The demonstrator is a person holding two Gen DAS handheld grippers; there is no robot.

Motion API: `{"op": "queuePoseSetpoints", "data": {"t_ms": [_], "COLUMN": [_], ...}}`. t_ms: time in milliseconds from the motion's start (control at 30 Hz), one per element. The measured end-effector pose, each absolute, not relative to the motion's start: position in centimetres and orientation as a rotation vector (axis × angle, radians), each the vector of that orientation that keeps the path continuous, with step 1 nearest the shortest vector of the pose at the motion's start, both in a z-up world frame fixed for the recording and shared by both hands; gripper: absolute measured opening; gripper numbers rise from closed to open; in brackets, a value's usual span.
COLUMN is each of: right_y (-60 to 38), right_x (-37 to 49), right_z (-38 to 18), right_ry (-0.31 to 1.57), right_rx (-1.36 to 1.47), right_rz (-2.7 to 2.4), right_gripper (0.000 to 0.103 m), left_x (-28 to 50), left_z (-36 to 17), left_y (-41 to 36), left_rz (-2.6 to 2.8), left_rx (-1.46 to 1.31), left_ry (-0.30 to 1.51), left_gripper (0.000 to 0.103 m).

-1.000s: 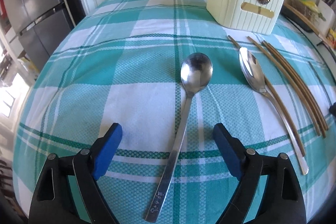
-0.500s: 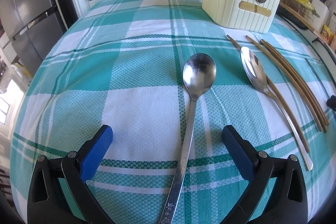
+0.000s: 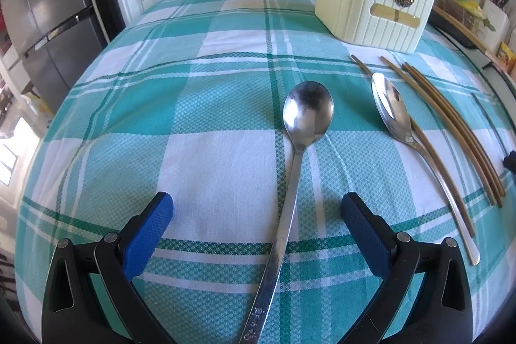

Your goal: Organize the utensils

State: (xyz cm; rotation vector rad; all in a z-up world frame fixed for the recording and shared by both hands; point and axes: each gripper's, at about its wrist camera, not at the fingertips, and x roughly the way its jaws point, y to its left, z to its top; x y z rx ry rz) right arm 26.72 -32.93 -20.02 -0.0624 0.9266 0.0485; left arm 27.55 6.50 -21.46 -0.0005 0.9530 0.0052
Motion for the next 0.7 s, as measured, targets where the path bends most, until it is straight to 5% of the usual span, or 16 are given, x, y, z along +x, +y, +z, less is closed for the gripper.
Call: {"op": "queuePoseSetpoints", "data": {"t_ms": [500, 700], "right_y": [-33.1, -33.4], "right_x": [26.8, 27.3], "right_z": [-20.1, -19.5], "right_ry": [0.934, 1.078], "right_rx": [-0.051, -0.092], "right_rz": [0.061, 0.095], "right_gripper": [0.064, 0.064], "left_x": [27.7, 27.0], "left_z": [-21.4, -19.7], "left_y": [6.7, 6.5], "left_rz": [-0.055, -0.16], "left_rx": [0.007, -0.018], "left_ry": [0.986, 0.992], "left_gripper": [0.102, 0.102]}}
